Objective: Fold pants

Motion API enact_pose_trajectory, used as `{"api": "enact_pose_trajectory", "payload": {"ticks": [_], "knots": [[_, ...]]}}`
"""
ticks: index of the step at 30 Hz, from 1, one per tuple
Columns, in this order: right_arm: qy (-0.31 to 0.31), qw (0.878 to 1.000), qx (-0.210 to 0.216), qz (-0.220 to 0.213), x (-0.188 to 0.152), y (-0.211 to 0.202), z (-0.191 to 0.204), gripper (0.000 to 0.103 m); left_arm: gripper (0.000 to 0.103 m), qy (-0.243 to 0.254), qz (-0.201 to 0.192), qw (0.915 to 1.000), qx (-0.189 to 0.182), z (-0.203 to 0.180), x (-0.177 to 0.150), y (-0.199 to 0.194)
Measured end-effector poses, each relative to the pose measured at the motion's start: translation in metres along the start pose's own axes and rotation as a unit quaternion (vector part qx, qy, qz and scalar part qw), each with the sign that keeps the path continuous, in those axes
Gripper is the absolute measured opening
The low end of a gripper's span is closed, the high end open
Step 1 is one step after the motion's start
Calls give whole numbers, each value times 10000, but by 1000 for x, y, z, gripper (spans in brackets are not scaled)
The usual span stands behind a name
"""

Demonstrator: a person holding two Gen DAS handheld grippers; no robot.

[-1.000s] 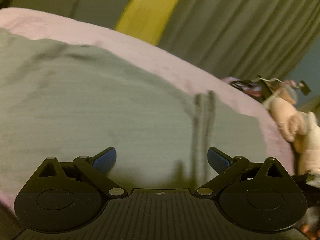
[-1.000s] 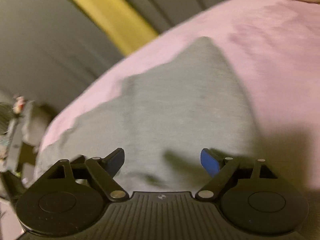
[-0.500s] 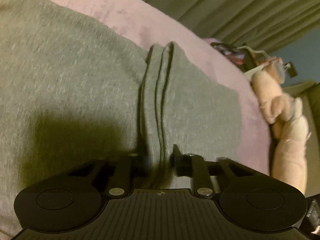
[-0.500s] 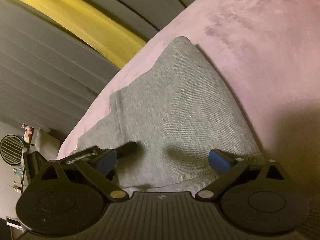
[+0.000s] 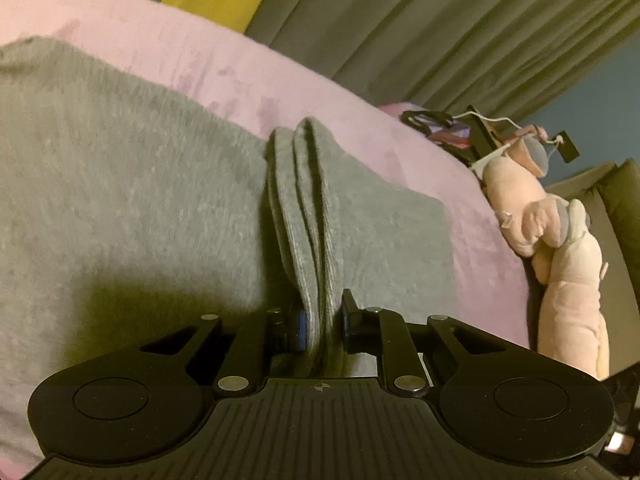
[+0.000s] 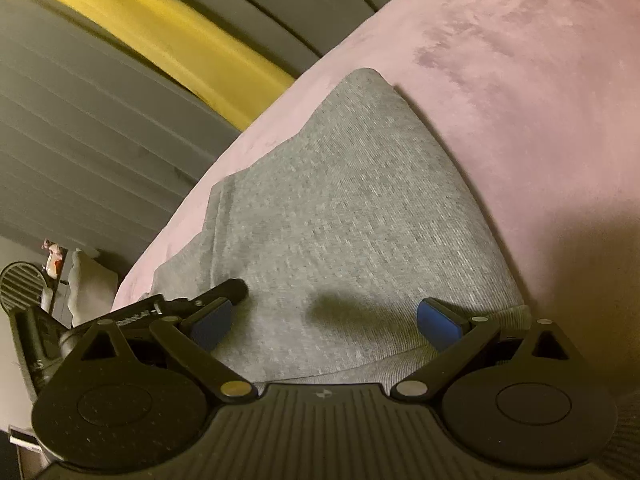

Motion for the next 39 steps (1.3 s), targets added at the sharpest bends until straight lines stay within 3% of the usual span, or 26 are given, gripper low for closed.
{"api": "enact_pose_trajectory", "payload": {"ticks": [4,7,10,13,15,17,19,21,23,24,27,28,29,30,31,32,33,37,39], "knots": [[-205,9998,-62,4,-2,1,5,99,18,161,-201,9995,204,14,-1,-24],[-287,9996,-67,39,-3,3,7,99,18,-13,-341,9985,425,35,-3,-43],[-296,9995,-9,101,-3,6,8,99,20,-4,-268,9973,687,50,-8,-51],[-307,9994,-134,87,-3,9,10,99,43,58,-163,9957,911,60,-7,-49],[-318,9994,-154,69,-4,10,12,99,63,-166,-274,9974,649,64,3,-47],[-356,9992,-187,64,-4,11,13,99,72,-364,-277,9985,285,67,14,-41],[-389,9990,-215,63,-5,12,14,99,77,-366,-235,9985,322,71,23,-29],[-389,9990,-210,49,-5,11,14,99,74,-329,-231,9973,622,78,30,-15],[-392,9990,-195,24,-5,10,14,99,69,-348,-285,9970,626,81,38,-9],[-401,9990,-198,-2,-6,10,14,99,45,-343,-359,9964,680,78,42,-9],[-612,9980,-107,-100,-7,8,21,98,23,-206,-186,9967,768,68,48,-6],[-686,9975,-33,-151,-8,8,24,98,23,-145,-217,9967,767,65,49,-9],[-774,9968,90,-186,-9,8,27,90,21,-51,-290,9969,736,61,50,-13],[-831,9963,150,-184,-10,9,30,75,20,6,-371,9970,679,62,52,-20],[-890,9958,142,-143,-12,12,32,67,20,35,-421,9973,606,61,55,-25],[-955,9954,91,-78,-14,15,34,51,19,54,-441,9977,504,61,58,-33],[-993,9950,50,-16,-16,19,36,43,19,43,-488,9978,437,62,61,-40],[-1165,9930,122,126,-24,28,45,43,19,110,-807,9939,738,65,72,-69],[-1311,9911,113,197,-30,32,49,46,27,149,-842,9912,1007,71,71,-73]]}}
Point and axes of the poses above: each gripper's, at about its wrist camera, not at the fingertips, and y roughly the way its jaws point, z to its left, x to its top, the point moved 3 cm from there along y, roughly the way its jaws point, and after that the axes turned 2 degrees about z, right-handed, at the moved point
